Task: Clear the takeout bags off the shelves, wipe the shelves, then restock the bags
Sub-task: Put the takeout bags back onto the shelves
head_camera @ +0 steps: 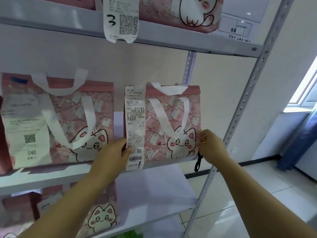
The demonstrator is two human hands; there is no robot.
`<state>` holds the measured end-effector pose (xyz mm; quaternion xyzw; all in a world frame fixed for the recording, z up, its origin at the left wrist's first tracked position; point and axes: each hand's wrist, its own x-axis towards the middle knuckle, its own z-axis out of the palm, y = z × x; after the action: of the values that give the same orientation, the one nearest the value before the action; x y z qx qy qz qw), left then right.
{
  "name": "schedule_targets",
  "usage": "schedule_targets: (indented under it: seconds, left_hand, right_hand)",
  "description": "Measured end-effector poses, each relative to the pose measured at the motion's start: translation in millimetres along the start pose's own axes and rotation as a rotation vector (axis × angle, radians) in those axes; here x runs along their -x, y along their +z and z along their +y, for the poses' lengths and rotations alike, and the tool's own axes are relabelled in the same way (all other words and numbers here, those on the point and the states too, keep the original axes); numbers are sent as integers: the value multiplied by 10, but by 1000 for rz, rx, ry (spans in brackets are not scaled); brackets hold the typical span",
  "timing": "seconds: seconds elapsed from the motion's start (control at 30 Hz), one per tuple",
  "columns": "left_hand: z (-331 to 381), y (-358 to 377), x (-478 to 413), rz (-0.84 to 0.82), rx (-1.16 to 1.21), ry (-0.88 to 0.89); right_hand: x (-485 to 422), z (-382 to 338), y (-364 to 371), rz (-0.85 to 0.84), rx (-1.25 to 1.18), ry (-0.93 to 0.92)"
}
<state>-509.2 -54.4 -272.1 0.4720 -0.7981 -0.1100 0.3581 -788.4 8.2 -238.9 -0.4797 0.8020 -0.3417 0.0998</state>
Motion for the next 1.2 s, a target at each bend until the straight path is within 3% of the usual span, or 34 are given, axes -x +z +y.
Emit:
schedule_targets:
  seconds: [0.3,0.53,0.7,0.93,1.2]
  left_hand:
    - [296,-316,572,52,40,-6]
    - [641,-665,1325,128,63,-105]
    - [827,-1097,1834,224,-1,-24]
    - [1002,-2025,2218,422,-108,37]
    - [965,-3151,2270,628,-175,-23]
  right_hand:
    - [633,101,-300,93,-40,-87]
    - [1386,144,-580,137,-118,-272]
    - [1875,63,-768,187,-232,-396]
    - [2377,-584,-980,225,-385,-608]
    - [2588,-1633,-1046,275,-481,-824]
